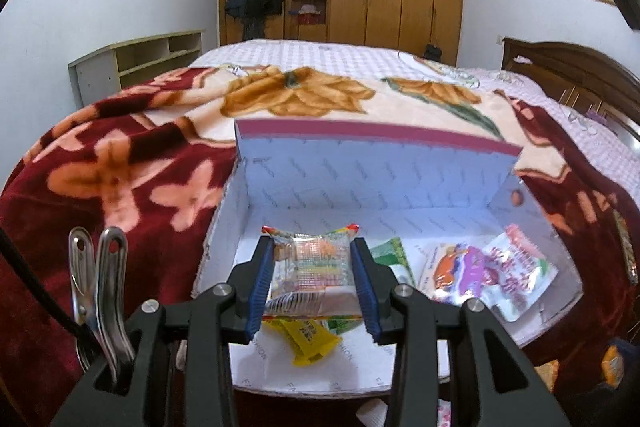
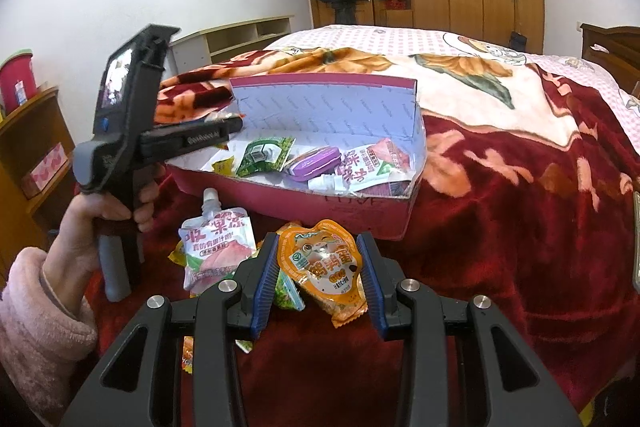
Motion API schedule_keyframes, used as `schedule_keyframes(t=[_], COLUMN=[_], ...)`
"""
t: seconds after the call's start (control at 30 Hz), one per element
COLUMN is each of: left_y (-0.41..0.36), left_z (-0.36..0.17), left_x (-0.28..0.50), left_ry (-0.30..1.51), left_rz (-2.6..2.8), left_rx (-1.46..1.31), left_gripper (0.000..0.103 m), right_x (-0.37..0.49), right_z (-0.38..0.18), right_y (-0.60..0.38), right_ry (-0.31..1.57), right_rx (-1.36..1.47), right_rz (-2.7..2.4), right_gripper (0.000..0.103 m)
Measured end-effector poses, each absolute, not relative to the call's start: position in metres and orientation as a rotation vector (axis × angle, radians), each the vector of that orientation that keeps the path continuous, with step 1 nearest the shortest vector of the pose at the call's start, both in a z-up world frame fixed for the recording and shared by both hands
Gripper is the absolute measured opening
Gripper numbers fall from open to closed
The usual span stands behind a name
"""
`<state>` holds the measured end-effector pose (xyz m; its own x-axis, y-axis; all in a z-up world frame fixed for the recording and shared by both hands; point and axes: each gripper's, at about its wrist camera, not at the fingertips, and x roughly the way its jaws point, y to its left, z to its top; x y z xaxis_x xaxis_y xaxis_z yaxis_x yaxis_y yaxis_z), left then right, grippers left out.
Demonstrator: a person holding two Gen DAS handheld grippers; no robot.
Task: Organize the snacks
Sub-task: 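Carry the candy packet and jelly cup over the pink box and lower them, then open both tools to release the candy packet and jelly cup into the box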
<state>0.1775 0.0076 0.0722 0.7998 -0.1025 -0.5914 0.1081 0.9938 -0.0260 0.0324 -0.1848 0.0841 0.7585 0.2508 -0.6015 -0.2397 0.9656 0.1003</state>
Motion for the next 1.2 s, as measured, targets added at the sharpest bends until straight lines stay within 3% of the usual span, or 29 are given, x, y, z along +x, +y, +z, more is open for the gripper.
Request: schedule_keyframes(t=[0.47,0.67,0.77,1.2], left_y=[0.007,0.003,0.005,0.009], left_z=[0.05,0.048,0.047,0.046], left_x=[0.184,0.183,0.183,0.183], left_ry=[0.668,0.654,0.658,0.655], left_rz=[-0.092,-0.094,-0.073,-0.078], left_rx=[0.029,0.041,0.032,0.007], left_gripper=[0.043,0.051,0.067,0.069], right_x=[0.071,0.1,0.115,0.176], right_z=[0.1,0.099,0.097,0.082], right_y=[-0.186,-0.19,-0.19,-0.189], right_ry=[0.62,0.62,0.623,0.641], right_rx=[-0.007,0.023,0.029,0.037], right_rz=[0.24,0.233,0.22,0.172], right_gripper=[0.04,0.04,0.04,0.04])
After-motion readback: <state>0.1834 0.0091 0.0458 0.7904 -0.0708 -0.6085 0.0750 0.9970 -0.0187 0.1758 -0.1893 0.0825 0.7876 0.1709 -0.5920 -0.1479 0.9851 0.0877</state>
